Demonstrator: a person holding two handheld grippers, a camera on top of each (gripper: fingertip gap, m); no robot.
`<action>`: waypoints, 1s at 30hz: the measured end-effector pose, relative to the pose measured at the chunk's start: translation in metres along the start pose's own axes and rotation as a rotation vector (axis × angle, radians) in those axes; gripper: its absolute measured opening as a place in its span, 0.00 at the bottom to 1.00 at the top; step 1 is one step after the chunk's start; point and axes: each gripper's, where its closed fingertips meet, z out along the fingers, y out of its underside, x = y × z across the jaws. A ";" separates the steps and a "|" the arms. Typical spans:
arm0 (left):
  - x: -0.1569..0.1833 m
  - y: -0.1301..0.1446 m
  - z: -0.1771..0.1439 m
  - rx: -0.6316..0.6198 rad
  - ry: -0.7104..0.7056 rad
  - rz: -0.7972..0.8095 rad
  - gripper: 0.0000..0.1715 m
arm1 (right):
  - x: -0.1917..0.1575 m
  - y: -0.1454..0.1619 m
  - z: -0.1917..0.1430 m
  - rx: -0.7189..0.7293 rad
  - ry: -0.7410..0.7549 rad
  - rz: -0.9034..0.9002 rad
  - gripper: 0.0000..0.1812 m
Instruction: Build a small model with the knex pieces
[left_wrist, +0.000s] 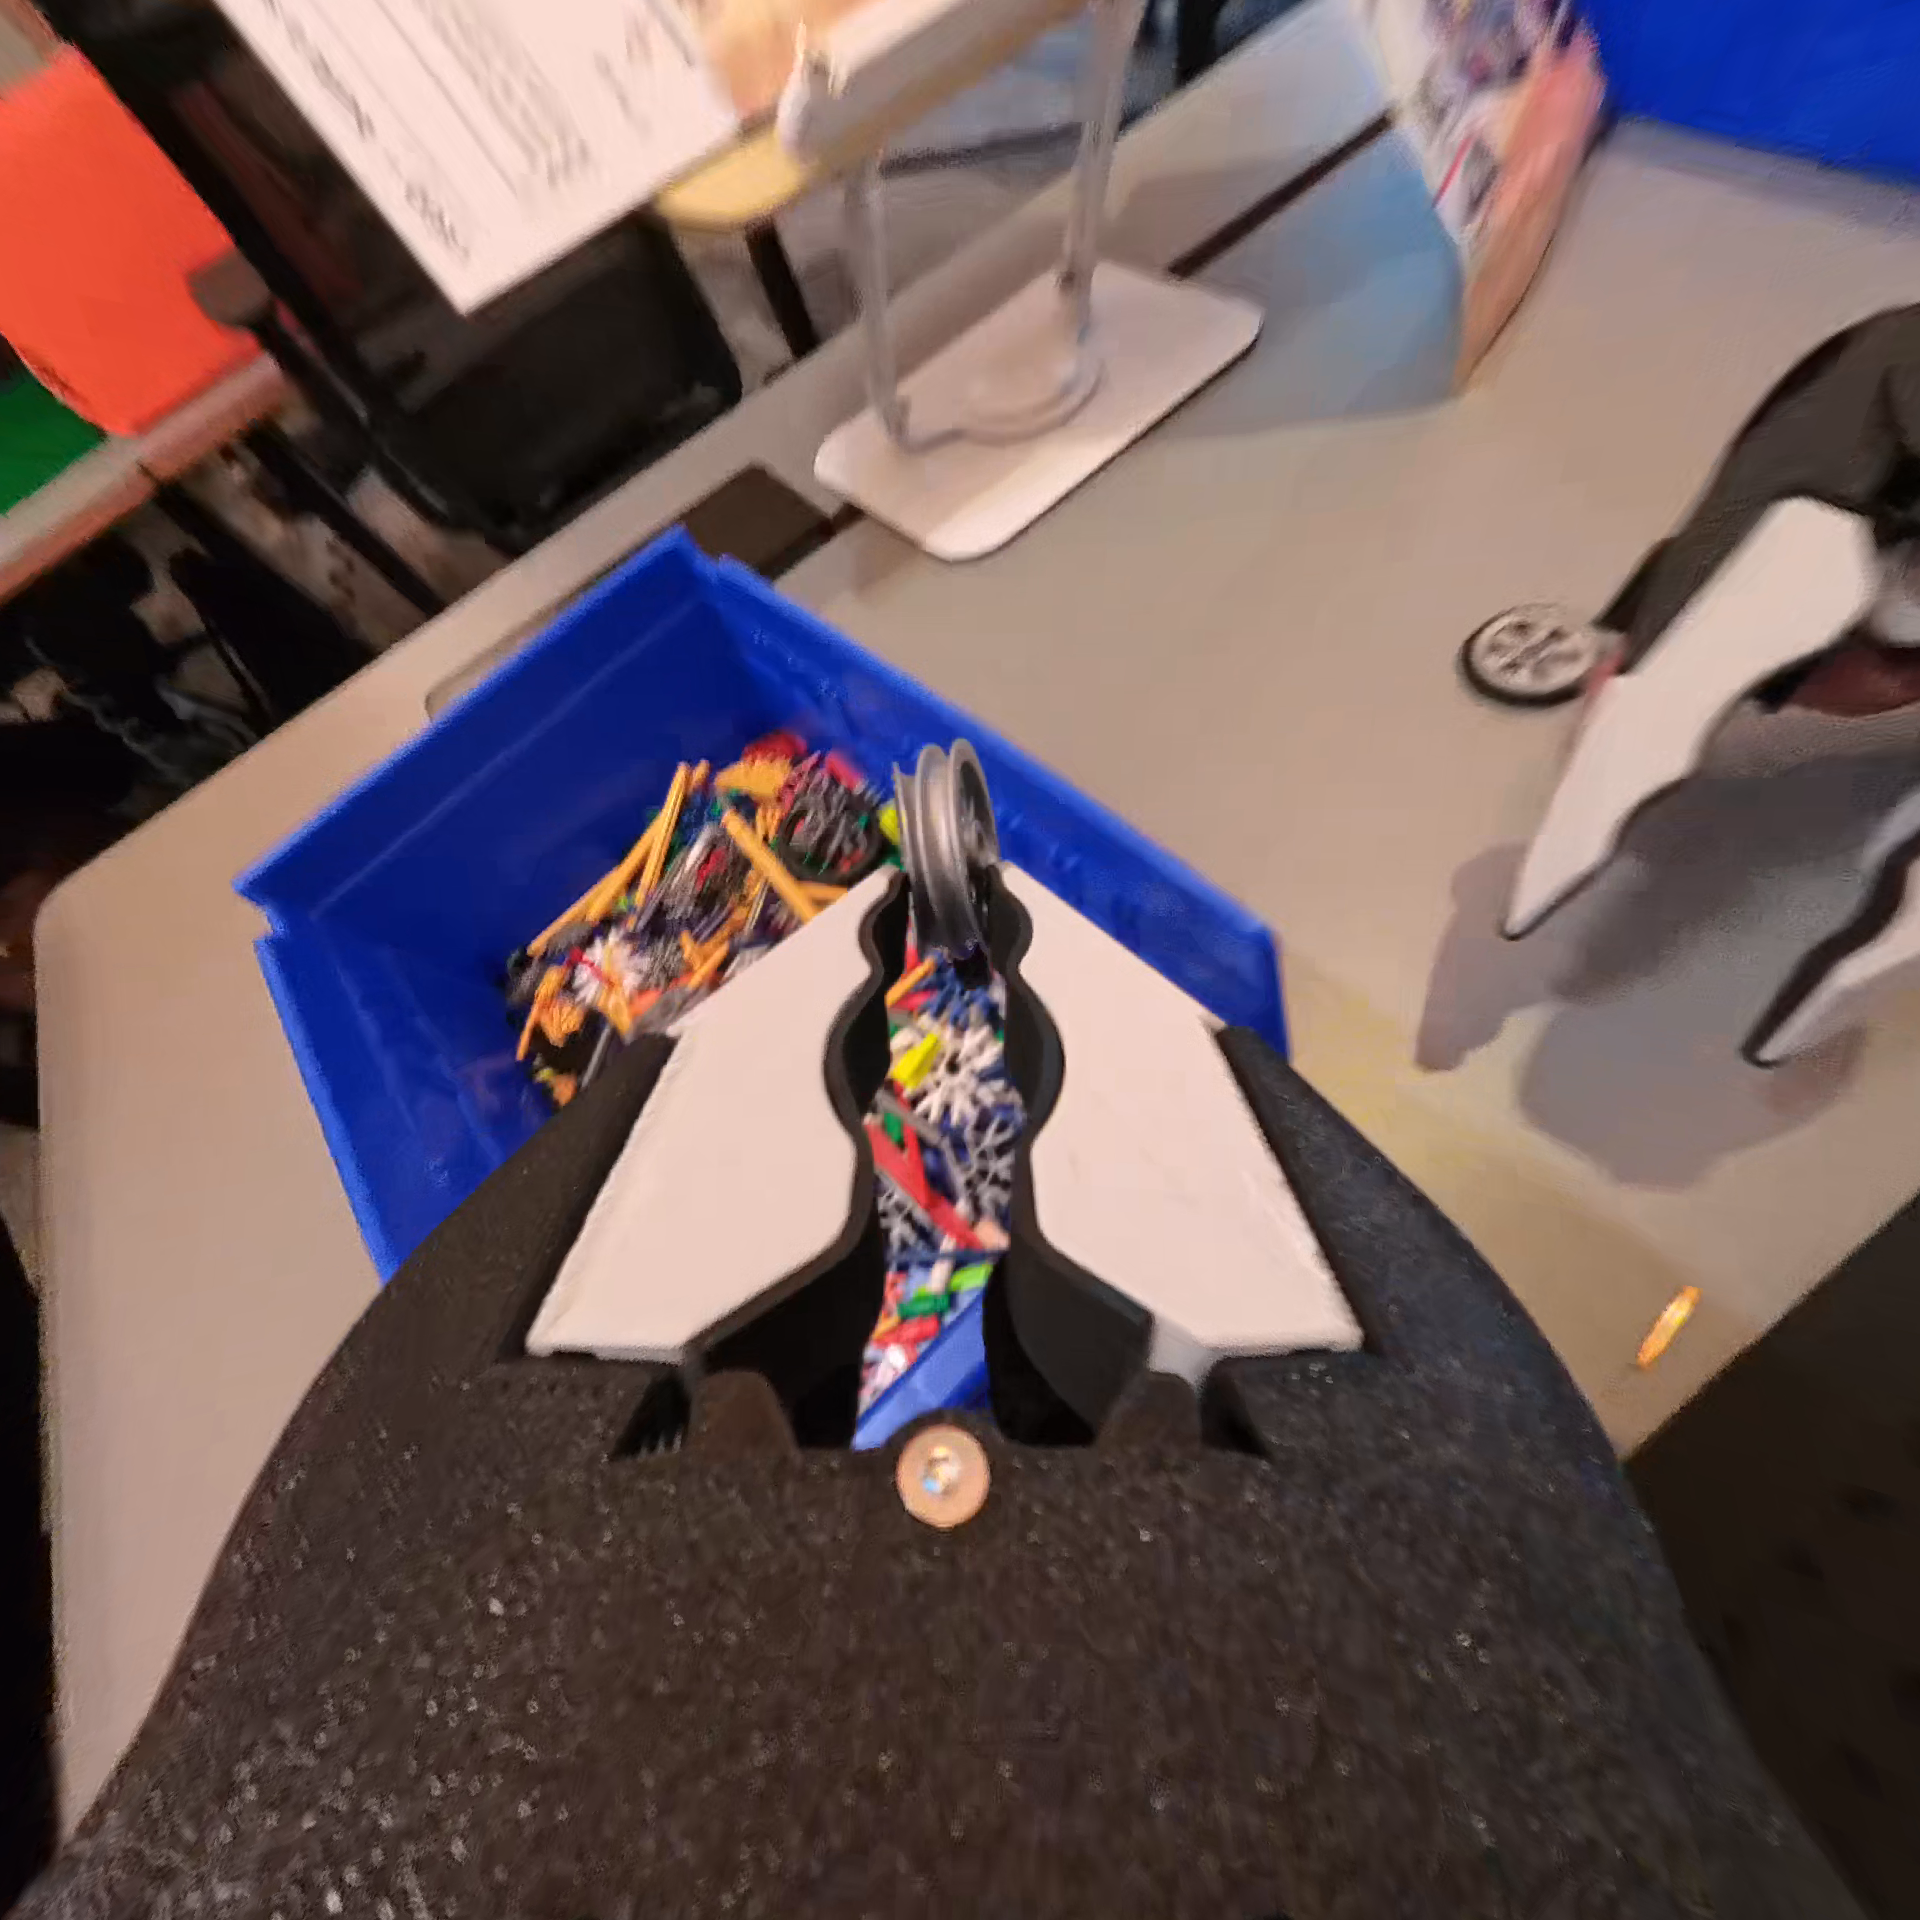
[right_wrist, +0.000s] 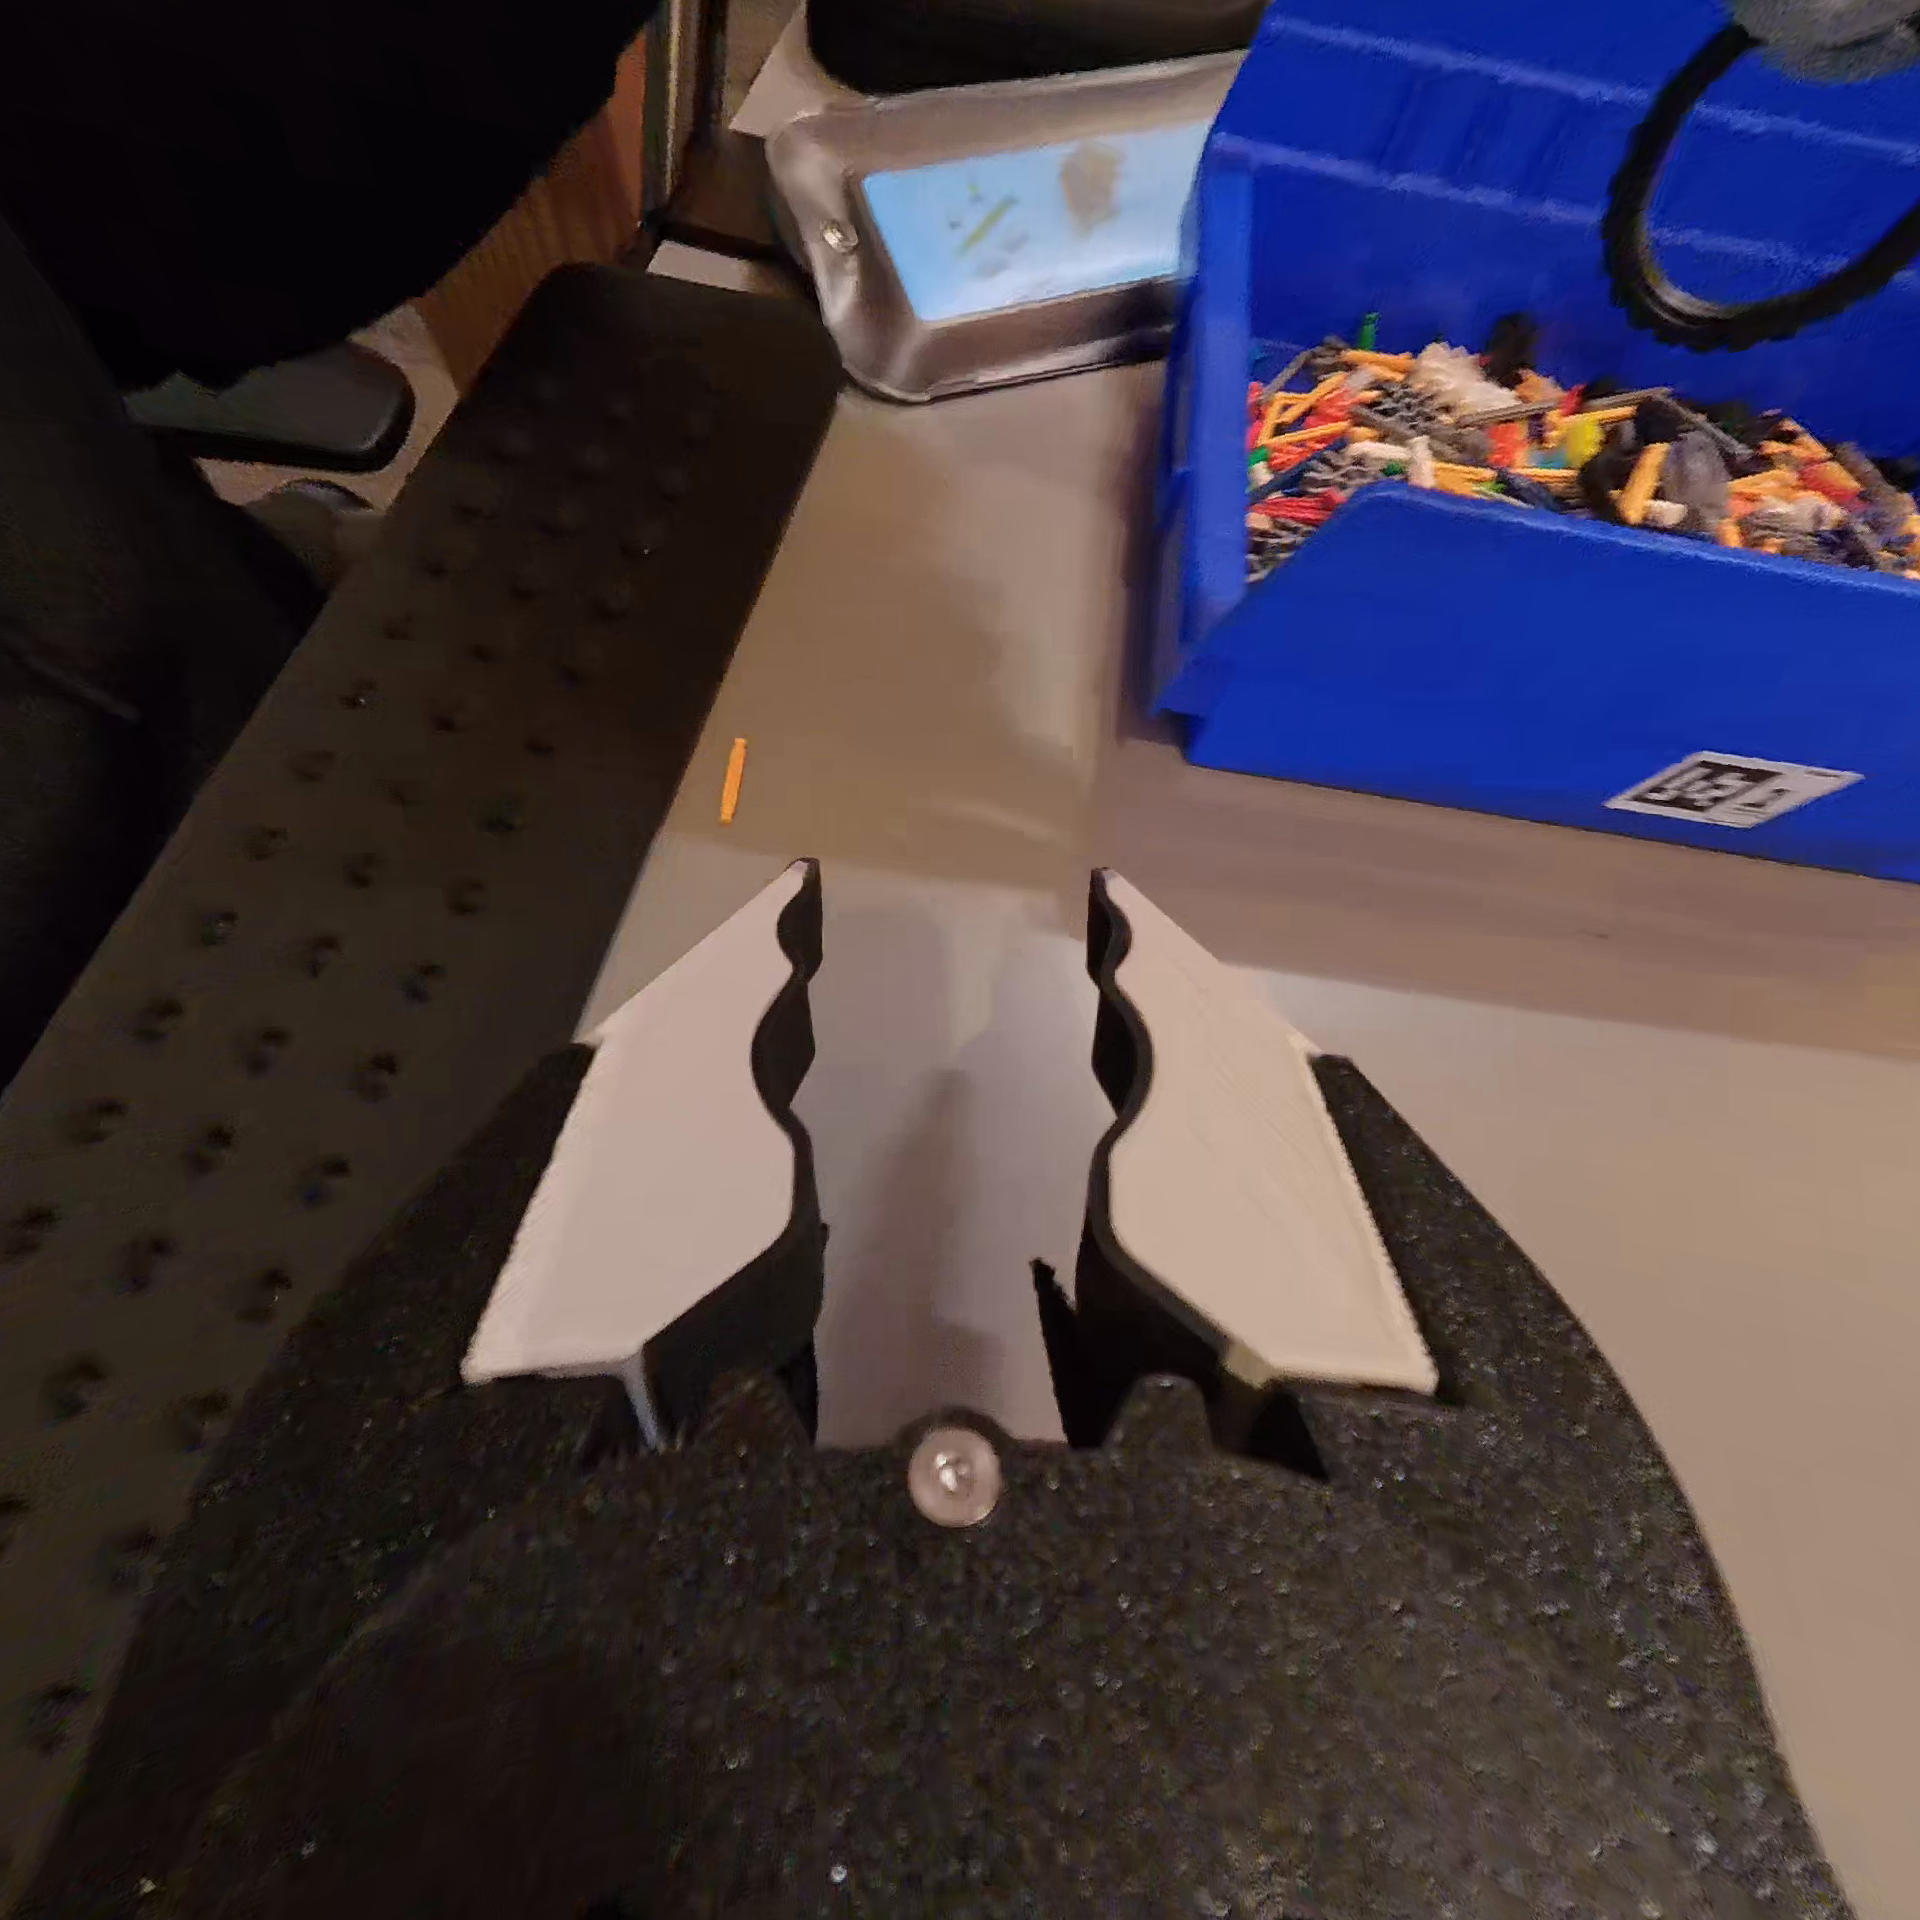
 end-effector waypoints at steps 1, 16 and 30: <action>-0.007 0.009 0.003 -0.038 -0.013 -0.006 0.07 | -0.004 0.002 0.005 -0.010 -0.009 -0.011 0.28; -0.027 0.050 0.019 -0.182 -0.031 -0.066 0.32 | 0.001 0.007 0.004 0.021 0.033 -0.033 0.28; 0.020 0.097 -0.072 -0.141 -0.096 0.064 0.54 | -0.006 0.005 0.005 0.065 0.039 -0.068 0.28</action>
